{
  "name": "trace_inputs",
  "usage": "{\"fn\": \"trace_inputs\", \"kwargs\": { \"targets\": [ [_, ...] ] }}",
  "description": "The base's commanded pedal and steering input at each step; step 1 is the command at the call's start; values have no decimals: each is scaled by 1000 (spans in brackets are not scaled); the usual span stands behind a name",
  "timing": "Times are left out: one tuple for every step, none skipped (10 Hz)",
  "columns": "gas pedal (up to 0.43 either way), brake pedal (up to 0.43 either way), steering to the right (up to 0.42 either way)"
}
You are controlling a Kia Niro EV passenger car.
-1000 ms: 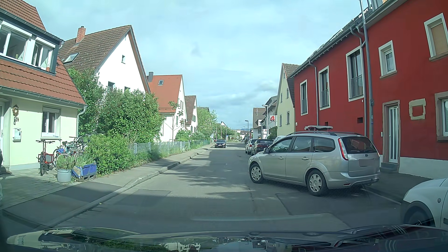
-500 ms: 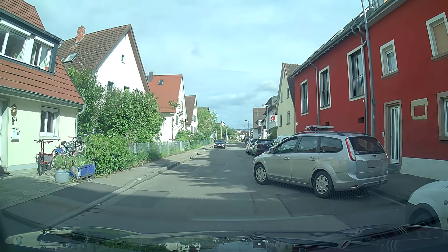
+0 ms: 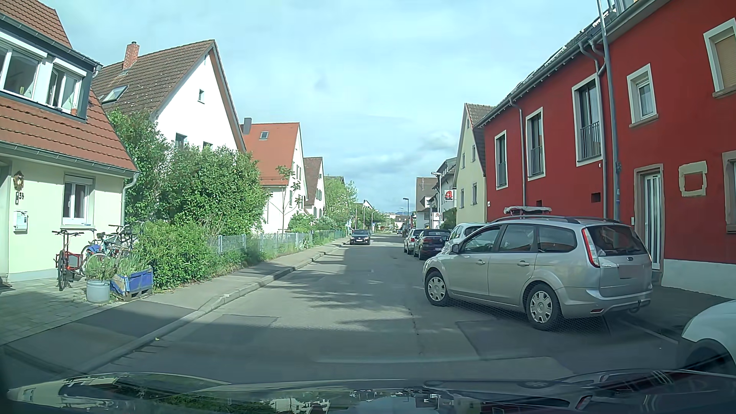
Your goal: Follow the waypoints while adhering to traffic rules and regulations
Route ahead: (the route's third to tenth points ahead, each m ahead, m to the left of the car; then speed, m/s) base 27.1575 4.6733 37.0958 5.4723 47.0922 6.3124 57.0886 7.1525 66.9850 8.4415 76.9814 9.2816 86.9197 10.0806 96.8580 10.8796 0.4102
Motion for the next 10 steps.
{"fn": "trace_inputs", "kwargs": {
  "targets": [
    [0,0,-16],
    [87,0,-26],
    [150,0,-45],
    [177,0,-69],
    [177,0,-96],
    [177,0,-132],
    [197,0,-178],
    [209,0,-215],
    [209,0,-255],
    [169,0,-272]
  ]
}}
